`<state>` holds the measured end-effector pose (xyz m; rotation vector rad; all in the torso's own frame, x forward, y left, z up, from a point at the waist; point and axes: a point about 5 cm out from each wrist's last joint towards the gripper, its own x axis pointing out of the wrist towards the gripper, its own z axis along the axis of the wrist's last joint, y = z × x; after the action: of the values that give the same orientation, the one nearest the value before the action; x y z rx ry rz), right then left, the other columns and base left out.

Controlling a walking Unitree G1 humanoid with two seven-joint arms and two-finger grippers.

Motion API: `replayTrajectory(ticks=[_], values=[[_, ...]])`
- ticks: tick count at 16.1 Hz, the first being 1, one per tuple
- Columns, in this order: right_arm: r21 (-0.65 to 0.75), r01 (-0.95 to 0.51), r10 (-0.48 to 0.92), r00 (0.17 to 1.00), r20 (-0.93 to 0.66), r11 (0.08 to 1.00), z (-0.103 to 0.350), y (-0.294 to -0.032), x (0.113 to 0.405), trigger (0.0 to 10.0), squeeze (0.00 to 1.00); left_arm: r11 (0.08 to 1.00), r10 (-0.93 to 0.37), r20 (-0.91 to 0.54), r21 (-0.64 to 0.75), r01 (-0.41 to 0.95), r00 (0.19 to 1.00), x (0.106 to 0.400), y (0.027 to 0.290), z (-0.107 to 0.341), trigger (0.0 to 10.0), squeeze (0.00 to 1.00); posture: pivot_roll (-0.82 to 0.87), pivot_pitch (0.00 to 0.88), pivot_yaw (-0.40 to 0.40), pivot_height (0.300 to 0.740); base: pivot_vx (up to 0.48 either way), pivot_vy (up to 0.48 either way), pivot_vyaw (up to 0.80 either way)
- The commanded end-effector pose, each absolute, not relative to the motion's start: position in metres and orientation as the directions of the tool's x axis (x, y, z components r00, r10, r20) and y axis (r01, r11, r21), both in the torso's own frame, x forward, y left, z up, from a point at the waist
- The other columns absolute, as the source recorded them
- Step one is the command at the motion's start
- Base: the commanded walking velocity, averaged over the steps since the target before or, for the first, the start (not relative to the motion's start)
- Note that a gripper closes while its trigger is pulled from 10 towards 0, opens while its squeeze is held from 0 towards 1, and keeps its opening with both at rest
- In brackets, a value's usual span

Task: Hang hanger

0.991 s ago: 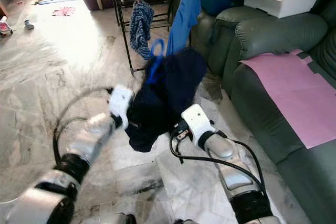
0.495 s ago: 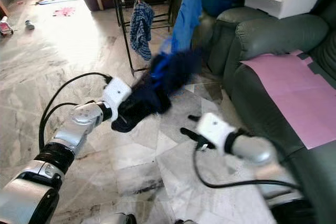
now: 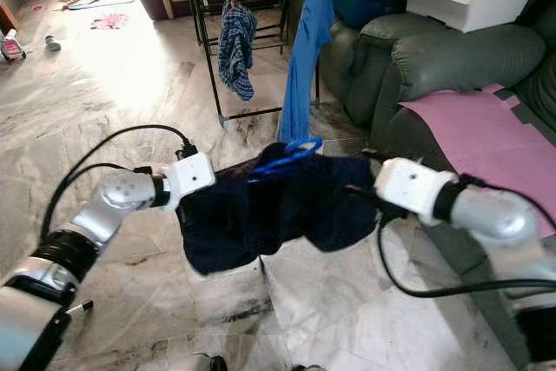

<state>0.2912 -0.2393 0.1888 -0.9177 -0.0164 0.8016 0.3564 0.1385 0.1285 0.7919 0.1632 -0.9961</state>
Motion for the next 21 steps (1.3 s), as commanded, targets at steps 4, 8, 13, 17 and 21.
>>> replayTrajectory(ticks=[4,8,13,17,21], values=[[-0.656,-0.644,0.632,0.708,-0.315,0.394,0.181,-0.249,0.293,10.0,0.00,0.202,-0.762,-0.422,0.567,0.799,0.492,0.355,0.127,0.143,0.0,0.00,-0.04,0.066,0.010,0.740,0.000,0.000,0.00],[-0.663,-0.655,0.626,0.698,-0.347,0.362,0.175,-0.252,0.303,10.0,1.00,0.122,-0.816,-0.405,0.575,0.809,0.411,0.348,0.120,0.146,0.0,0.00,-0.03,0.066,0.005,0.740,0.000,0.000,0.00],[-0.564,-0.744,0.675,0.624,-0.394,0.359,0.160,-0.245,0.303,9.1,0.75,0.087,-0.846,-0.381,0.590,0.802,0.372,0.345,0.116,0.151,0.0,0.00,-0.02,0.068,0.003,0.740,0.000,0.000,0.00],[-0.490,-0.826,0.702,0.523,-0.483,0.279,0.136,-0.240,0.296,0.0,0.00,0.062,-0.869,-0.359,0.602,0.796,0.340,0.343,0.110,0.157,0.0,0.00,-0.02,0.069,0.004,0.740,0.000,0.000,0.00],[-0.490,-0.833,0.705,0.508,-0.495,0.256,0.137,-0.237,0.302,0.0,0.00,0.051,-0.874,-0.356,0.608,0.792,0.330,0.342,0.111,0.158,0.0,0.00,-0.02,0.069,0.001,0.740,0.000,0.000,0.00]])
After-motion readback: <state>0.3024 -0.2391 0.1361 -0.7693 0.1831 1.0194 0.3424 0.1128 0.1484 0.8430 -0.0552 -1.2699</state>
